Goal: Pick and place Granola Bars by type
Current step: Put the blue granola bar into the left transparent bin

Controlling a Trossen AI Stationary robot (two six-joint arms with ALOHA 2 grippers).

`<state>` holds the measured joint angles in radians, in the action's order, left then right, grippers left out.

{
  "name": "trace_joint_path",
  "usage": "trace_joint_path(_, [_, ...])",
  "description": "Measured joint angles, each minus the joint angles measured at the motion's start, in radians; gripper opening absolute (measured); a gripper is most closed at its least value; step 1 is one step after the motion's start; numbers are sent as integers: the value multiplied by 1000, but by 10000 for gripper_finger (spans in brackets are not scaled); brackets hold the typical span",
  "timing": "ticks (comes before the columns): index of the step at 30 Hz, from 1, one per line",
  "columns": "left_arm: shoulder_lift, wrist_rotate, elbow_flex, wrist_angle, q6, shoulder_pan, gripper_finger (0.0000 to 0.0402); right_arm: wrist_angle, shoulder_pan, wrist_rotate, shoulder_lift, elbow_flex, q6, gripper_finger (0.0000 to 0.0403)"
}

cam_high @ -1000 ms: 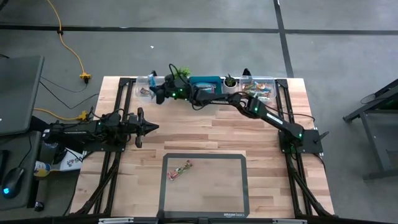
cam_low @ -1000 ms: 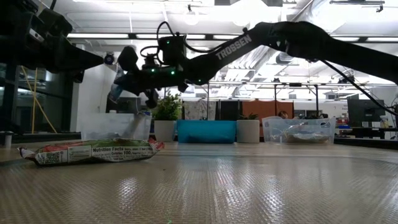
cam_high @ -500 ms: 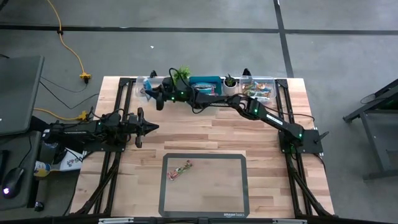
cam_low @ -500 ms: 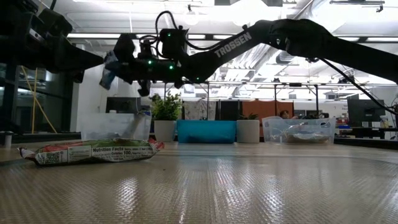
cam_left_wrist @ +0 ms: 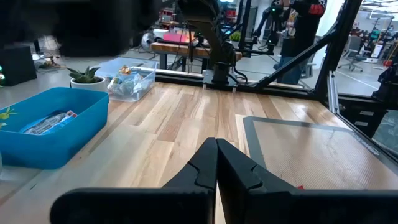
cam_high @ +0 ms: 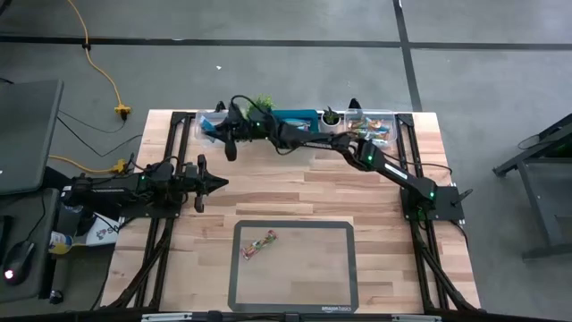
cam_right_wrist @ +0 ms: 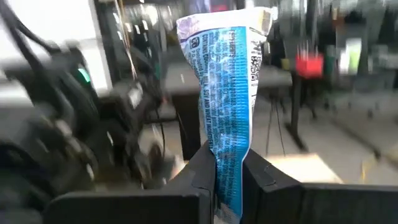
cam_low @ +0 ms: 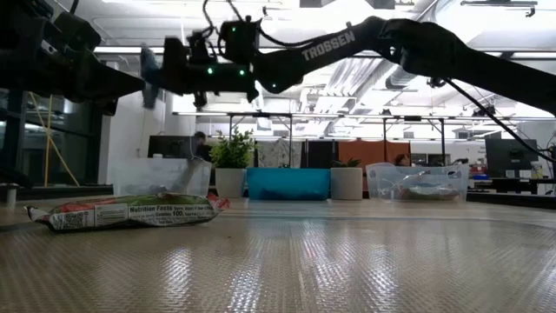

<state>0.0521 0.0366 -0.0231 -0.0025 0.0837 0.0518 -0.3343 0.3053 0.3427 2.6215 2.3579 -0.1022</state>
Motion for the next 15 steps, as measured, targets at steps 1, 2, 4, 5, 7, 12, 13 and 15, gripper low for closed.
trace_joint_path(1, [0,0,0,0,0,0,1,25,8,4,-2,-5,-13,21])
trace_joint_path(2, [0,0,0,0,0,0,1,61,17,8,-3,-6,-32,22])
trace_joint_path(4, [0,0,0,0,0,0,1,102,31,11,-4,-6,-68,22])
trace_joint_path(5, [0,0,0,0,0,0,1,114,38,19,-5,-4,-79,22])
trace_joint_path(7, [0,0,0,0,0,0,1,113,50,48,-7,-3,-81,22])
trace_joint_path(12, [0,0,0,0,0,0,1,109,72,97,-13,-2,-107,21])
trace_joint_path(13, [0,0,0,0,0,0,1,104,78,116,-13,-2,-116,22])
trace_joint_path(15, [0,0,0,0,0,0,1,89,90,154,-13,-2,-149,23])
